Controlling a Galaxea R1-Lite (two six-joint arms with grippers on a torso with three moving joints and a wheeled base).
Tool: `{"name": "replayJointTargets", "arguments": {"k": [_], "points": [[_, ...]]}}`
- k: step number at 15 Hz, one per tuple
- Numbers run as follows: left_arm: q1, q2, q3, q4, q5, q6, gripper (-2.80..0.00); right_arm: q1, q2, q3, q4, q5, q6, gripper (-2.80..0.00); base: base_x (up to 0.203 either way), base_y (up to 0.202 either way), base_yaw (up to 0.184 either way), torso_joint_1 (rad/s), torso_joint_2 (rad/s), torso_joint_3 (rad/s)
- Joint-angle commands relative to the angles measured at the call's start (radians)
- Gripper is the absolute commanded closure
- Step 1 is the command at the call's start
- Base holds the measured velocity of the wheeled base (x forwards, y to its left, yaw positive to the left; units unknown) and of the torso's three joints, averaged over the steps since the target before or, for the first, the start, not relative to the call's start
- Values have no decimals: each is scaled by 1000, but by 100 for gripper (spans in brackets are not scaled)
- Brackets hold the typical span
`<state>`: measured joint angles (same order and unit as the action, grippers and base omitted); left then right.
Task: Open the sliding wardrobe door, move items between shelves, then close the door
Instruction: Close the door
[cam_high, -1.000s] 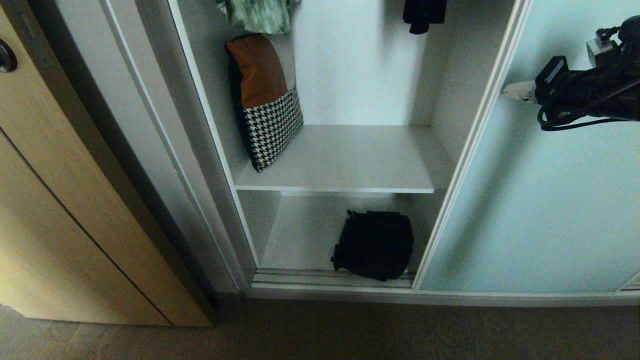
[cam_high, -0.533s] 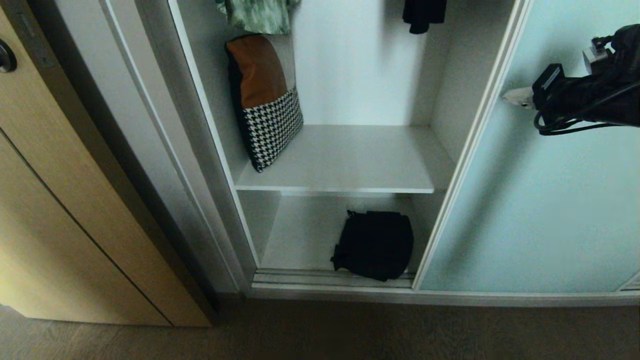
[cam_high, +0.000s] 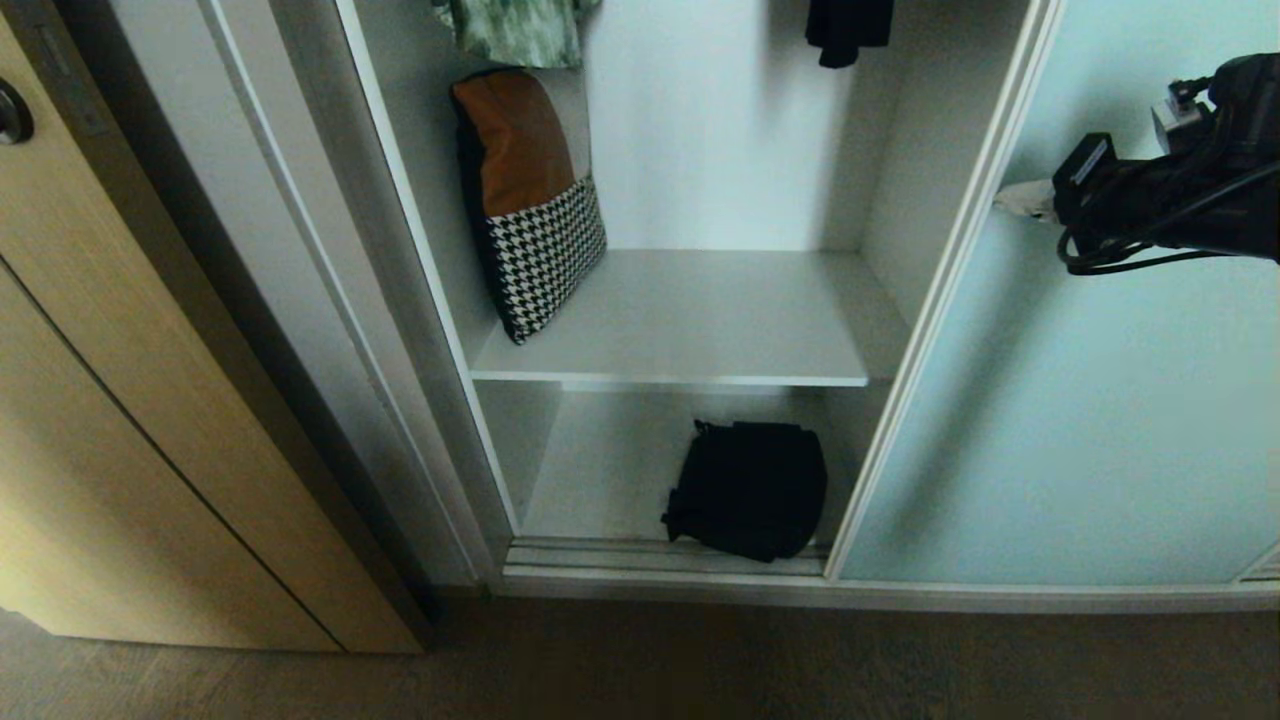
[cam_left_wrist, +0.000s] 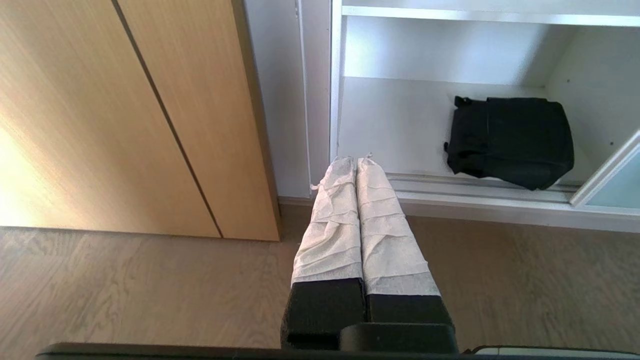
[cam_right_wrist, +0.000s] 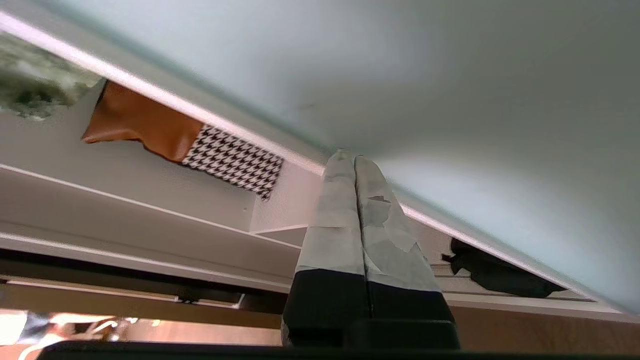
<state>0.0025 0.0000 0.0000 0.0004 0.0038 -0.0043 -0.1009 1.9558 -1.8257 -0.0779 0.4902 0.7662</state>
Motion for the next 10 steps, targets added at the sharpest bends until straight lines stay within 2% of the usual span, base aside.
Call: {"name": "replayJointTargets", "arguments": {"k": [1,6,9,10], "points": [[1,2,0,0,1,0,0,39,-24,18,-2,2,2,0,0,0,0,0,0,0],[1,2,0,0,1,0,0,142,-21,34,-1,-2,-21,0,0,0,0,0,0,0],[1,2,0,0,1,0,0,247,-40,68,0,-92,-81,0,0,0,0,0,0,0],[1,2,0,0,1,0,0,257,-69,86,0,-106,-84,0,0,0,0,0,0,0]]}}
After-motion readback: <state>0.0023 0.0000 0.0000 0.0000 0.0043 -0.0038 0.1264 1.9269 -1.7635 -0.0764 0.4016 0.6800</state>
